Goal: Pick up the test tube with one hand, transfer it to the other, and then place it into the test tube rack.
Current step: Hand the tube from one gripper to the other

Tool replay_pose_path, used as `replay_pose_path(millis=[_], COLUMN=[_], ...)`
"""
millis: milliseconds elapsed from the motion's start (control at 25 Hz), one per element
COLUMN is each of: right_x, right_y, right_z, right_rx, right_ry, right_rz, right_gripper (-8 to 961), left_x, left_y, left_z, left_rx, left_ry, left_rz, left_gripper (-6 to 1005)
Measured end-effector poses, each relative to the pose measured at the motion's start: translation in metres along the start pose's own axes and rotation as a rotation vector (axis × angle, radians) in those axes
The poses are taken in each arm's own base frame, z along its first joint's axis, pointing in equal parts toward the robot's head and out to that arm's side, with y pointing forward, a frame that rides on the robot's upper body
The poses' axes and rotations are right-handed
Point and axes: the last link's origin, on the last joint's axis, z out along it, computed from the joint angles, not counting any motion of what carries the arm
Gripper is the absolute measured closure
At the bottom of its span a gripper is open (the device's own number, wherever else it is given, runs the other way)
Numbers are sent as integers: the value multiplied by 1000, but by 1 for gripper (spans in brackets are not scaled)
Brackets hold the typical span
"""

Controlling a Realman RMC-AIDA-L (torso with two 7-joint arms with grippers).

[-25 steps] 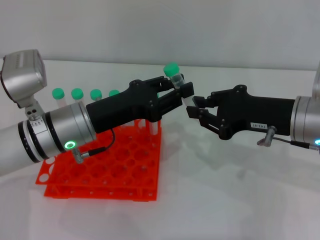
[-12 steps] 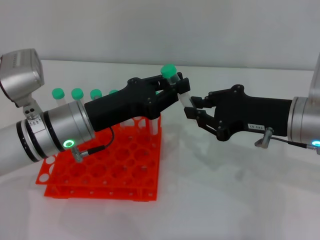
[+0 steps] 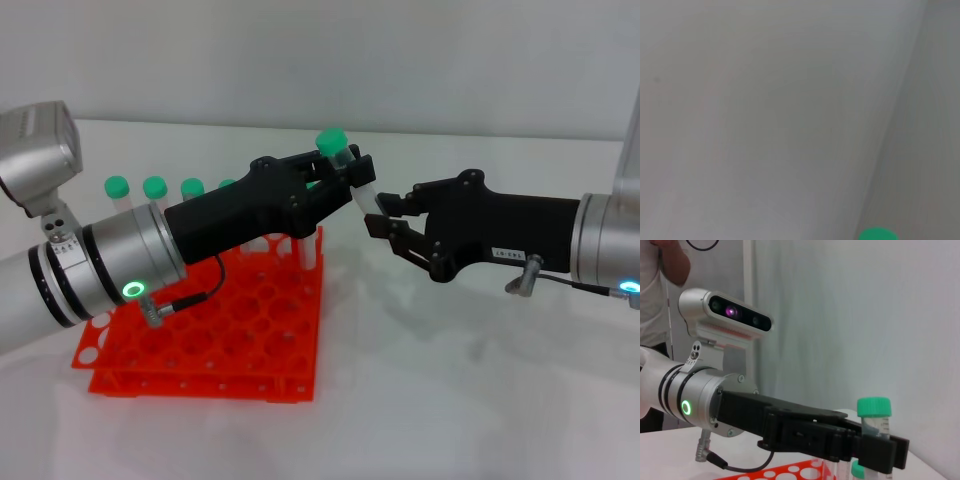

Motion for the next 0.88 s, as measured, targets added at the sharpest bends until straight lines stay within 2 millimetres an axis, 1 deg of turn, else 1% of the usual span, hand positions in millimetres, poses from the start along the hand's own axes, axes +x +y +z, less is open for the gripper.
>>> replay_pose_path(millis=[200,480,680,800,840,880], right_x=[1,5,10,13,14,15], right_y=[-1,-11,-24,-30,-31,-33], right_z=[0,0,-6,-12,-15,-18], right_rx=[3,53,94,122,131,141], right_ry=[2,6,7,4,4,3], right_rz=[15,44,78,94,100,106], right_gripper=[588,578,342,123,116,109], left_x=[2,3,7,13,16,16], left_y=[2,3,1,0,0,0], left_z=[0,0,-3,-15,-20,-20], left_rx=[-15,-21,-23,-12,-8,-8], left_ry=[8,11,4,-15,-26,-26], left_rz=[2,5,27,42,46,46], left_gripper=[783,784,786,783,782,781])
